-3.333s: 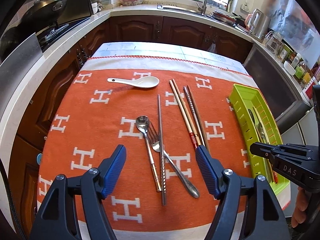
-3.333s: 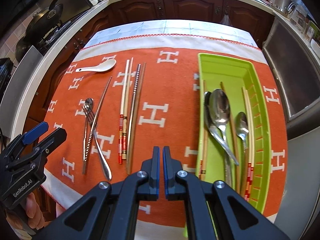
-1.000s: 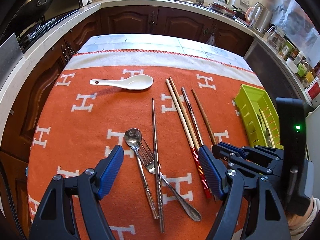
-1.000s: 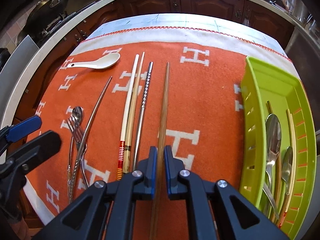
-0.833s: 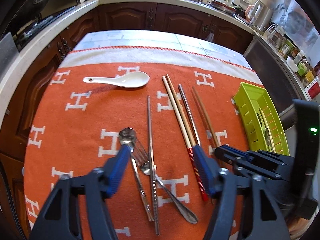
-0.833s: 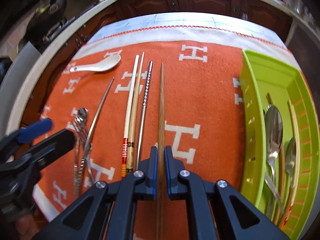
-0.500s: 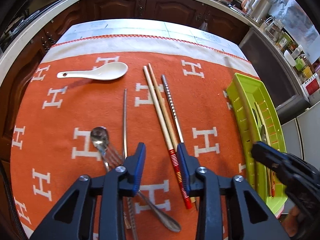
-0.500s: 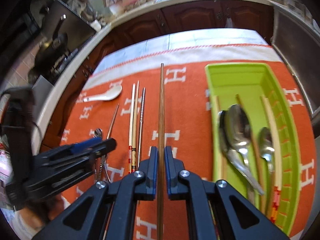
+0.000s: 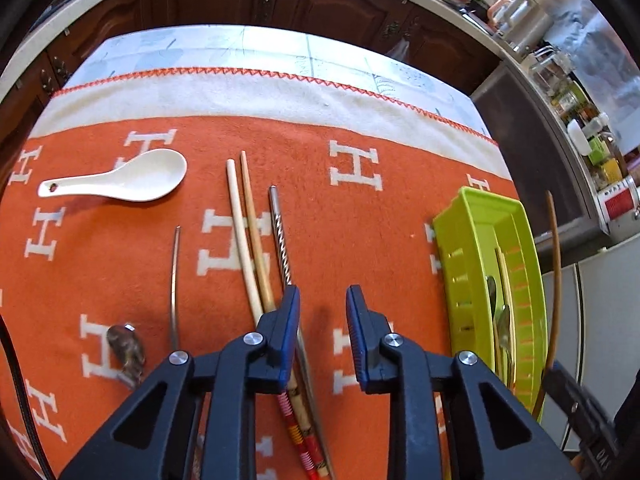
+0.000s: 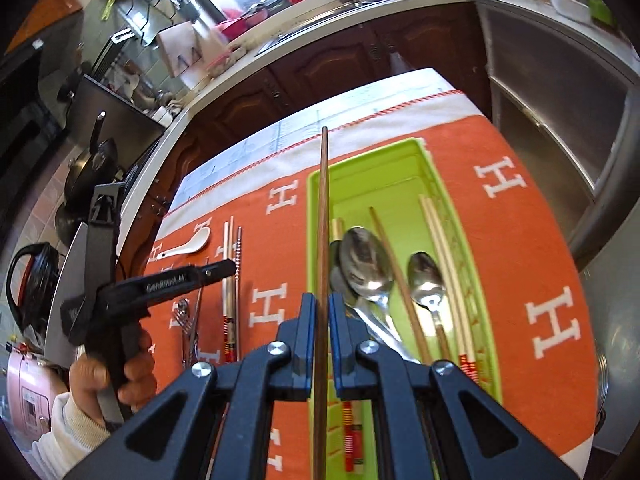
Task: Organize utensils
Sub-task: 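Lift the wooden chopstick toward the tray with the right gripper while the left grasps a steel chopstick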
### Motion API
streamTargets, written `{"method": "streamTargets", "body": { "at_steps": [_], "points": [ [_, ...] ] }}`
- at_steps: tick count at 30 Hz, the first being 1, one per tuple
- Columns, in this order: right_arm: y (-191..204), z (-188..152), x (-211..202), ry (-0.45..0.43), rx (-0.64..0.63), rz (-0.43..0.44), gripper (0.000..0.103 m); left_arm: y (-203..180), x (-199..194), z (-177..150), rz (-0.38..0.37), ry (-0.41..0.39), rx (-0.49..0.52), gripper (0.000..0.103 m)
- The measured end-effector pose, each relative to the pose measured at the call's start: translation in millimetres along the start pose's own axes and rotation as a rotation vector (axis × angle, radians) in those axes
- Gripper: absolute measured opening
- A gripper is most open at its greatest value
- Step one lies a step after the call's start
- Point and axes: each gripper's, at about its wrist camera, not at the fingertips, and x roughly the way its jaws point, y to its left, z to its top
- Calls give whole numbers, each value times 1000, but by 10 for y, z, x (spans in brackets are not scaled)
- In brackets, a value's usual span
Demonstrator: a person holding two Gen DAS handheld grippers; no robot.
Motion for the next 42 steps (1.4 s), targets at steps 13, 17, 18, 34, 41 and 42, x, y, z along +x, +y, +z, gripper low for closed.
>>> {"method": "streamTargets", "body": {
  "at_steps": [13, 17, 18, 34, 41, 42],
  "points": [
    [-136, -57, -85, -12, 27, 12, 6, 21, 136, 26, 39, 25, -33, 21],
    [-136, -61, -81, -7, 23, 19, 6, -8, 83, 58, 60, 0, -18, 21],
    [-133, -65, -79, -5, 22, 23, 6, -7, 75, 61, 66, 0, -16, 21],
    [-168, -79, -39, 8, 38, 26, 6, -111, 202, 51, 139, 4, 37, 21],
    [-203, -89, -47, 9, 34, 14, 6, -95, 235, -45, 182, 5, 50, 24],
    [-204, -92, -40, 11, 29, 8, 6, -99, 236, -62, 186, -1, 57, 24]
  ]
}}
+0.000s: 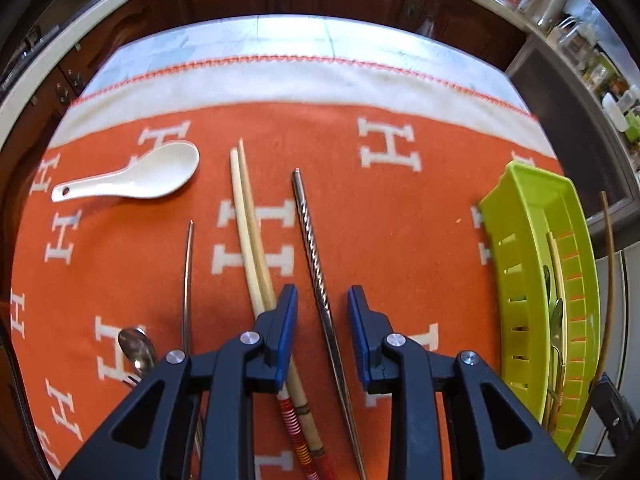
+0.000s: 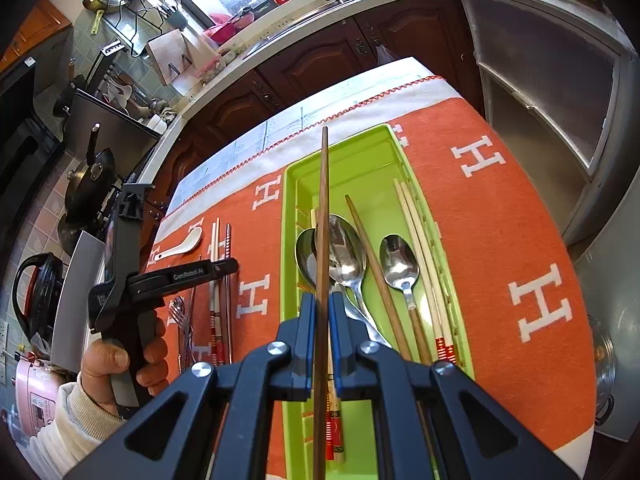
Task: Organize utensils
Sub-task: 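Lift the wooden chopstick toward the tray with the right gripper while the left grasps a steel chopstick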
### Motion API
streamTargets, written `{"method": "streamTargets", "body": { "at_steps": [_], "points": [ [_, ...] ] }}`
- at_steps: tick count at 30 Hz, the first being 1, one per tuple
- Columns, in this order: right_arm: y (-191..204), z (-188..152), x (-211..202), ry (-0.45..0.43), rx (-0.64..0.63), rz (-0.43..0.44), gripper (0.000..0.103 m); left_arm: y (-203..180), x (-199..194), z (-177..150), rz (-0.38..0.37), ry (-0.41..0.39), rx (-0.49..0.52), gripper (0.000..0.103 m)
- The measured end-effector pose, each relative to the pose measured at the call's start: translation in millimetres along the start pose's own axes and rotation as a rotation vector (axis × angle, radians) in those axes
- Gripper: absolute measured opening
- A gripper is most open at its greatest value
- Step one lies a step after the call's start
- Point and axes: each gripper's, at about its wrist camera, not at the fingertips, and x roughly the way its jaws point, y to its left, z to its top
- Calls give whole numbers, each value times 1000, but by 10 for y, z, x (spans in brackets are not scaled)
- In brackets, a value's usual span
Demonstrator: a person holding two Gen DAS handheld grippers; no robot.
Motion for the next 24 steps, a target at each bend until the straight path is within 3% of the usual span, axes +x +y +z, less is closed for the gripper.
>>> {"method": "streamTargets", "body": {
  "at_steps": [3, 4, 5, 7, 16, 24],
  "points": [
    [-11, 2, 26, 8, -4, -13, 7, -63, -6, -59, 33, -26, 28, 23],
    [-15, 7, 32, 9, -5, -18, 7, -95, -7, -81, 53, -38, 40, 18],
    [-16, 15, 35, 7, -8, -29, 7, -110, -9, -104, 65, -48, 45, 6],
    [2, 43, 37, 2, -28, -65, 7, -133, -14, -127, 51, -46, 42, 4],
    [-5, 114, -4, 24, -133, -150, 7, -325, -411, -272, -148, 57, 64, 3],
    [-111, 79, -64, 51, -232, -195, 7, -757, -979, -270, -330, 55, 60, 3]
  ]
}}
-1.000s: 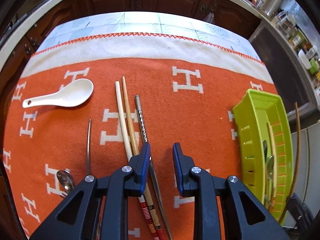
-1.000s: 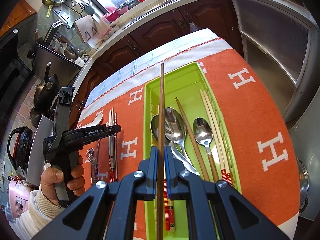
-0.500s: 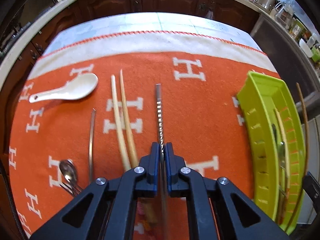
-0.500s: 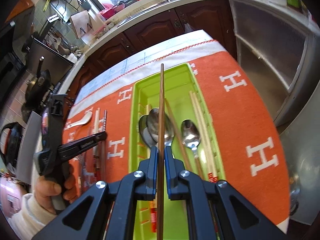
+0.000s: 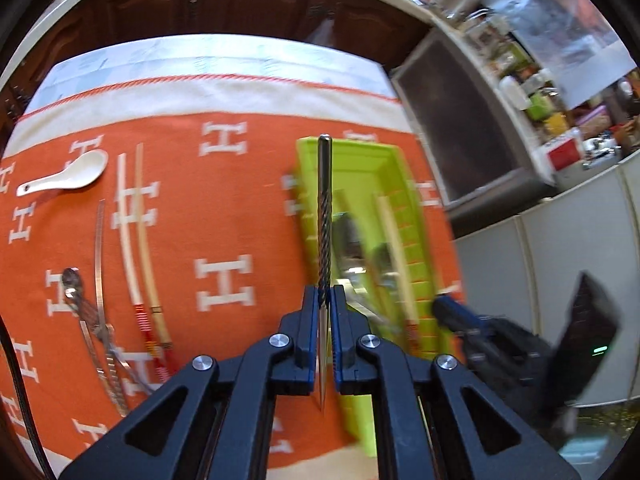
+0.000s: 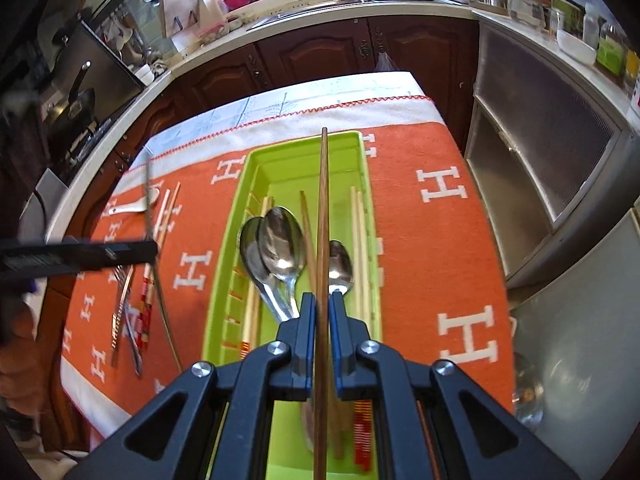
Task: Organize utensils
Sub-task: 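Lift the wooden chopstick toward the tray with the right gripper while the left grasps a steel chopstick, then lay the wooden chopstick in the tray with the right gripper while the left drops the steel chopstick there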
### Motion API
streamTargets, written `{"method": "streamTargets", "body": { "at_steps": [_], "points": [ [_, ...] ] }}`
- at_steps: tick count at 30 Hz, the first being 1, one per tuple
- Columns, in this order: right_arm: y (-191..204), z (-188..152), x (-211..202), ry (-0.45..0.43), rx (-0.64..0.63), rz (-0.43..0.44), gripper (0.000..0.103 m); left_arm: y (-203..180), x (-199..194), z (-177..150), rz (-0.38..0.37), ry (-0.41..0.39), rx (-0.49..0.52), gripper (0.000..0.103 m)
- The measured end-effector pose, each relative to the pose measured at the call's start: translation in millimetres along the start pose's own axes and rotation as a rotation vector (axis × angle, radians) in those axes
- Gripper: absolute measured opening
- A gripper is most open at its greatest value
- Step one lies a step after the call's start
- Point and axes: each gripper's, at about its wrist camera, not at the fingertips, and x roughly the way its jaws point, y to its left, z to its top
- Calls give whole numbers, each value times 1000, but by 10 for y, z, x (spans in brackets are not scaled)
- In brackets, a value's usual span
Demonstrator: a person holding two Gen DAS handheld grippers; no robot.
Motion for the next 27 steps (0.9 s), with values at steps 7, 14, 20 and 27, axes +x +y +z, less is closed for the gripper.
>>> {"method": "streamTargets", "body": {
  "at_steps": [7, 14, 20, 27],
  "points": [
    [-80, -71, 62, 40, -8, -16, 7, -375, 258, 90, -90, 89, -27, 4],
    [-80, -101, 52, 37, -3, 10, 13, -493, 598, 129, -99, 145, -54, 4],
    [-89, -83, -33, 10, 17, 16, 17, -463, 661, 68, 2, 121, 3, 27],
    [42, -82, -79, 4, -10, 40, 17, -353, 374, -47, 139, 21, 123, 48]
  ]
}}
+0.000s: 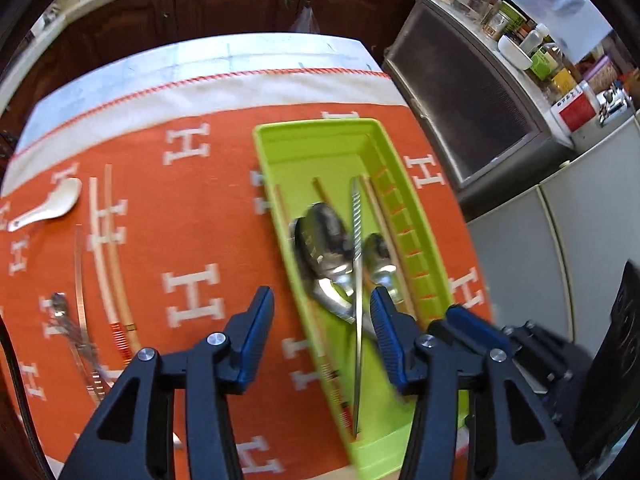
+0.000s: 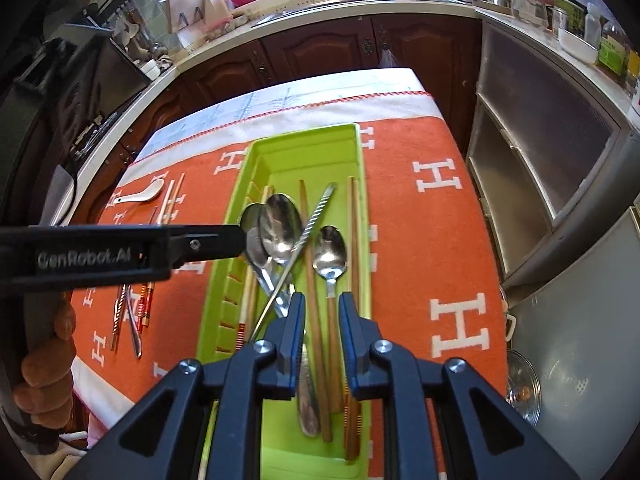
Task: Organize utensils
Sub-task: 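Lay the wooden chopstick in the tray with the right gripper while the left drops the steel chopstick there, then move the right gripper back over the cloth and grasp a red-tipped wooden chopstick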
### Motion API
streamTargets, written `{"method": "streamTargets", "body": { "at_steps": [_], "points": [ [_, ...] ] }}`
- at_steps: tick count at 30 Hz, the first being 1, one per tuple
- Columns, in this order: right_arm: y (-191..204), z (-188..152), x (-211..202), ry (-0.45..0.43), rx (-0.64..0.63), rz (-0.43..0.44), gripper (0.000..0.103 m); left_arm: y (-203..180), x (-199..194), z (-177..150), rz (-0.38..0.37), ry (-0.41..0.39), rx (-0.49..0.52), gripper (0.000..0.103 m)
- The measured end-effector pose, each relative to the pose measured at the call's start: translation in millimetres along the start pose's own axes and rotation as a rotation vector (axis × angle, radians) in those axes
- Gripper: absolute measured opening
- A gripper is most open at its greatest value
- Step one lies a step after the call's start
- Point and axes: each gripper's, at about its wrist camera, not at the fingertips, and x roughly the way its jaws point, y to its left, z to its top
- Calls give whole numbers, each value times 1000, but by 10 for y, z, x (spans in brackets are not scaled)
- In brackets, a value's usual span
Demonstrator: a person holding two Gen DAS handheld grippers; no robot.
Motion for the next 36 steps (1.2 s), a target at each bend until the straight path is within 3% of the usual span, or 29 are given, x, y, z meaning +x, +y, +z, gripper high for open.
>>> {"method": "streamTargets", "body": {
  "at_steps": [3, 7, 17, 30, 36],
  "points": [
    [86, -7, 4, 4, -9, 7, 17, 203, -109, -92, 19, -7, -18, 48],
    [164, 7, 30, 16, -1, 33, 17, 568, -213, -194, 19, -3, -97, 58],
    [278, 22, 307, 95, 79, 84, 17, 1291, -338, -520, 99, -16, -218, 58],
    [221, -59, 564, 183, 221, 113, 17, 1337, -242, -613, 75, -9, -208, 58],
    [100, -69, 503, 164, 286, 87, 6, 1334, -212, -623, 68, 0, -208, 58]
  ]
}}
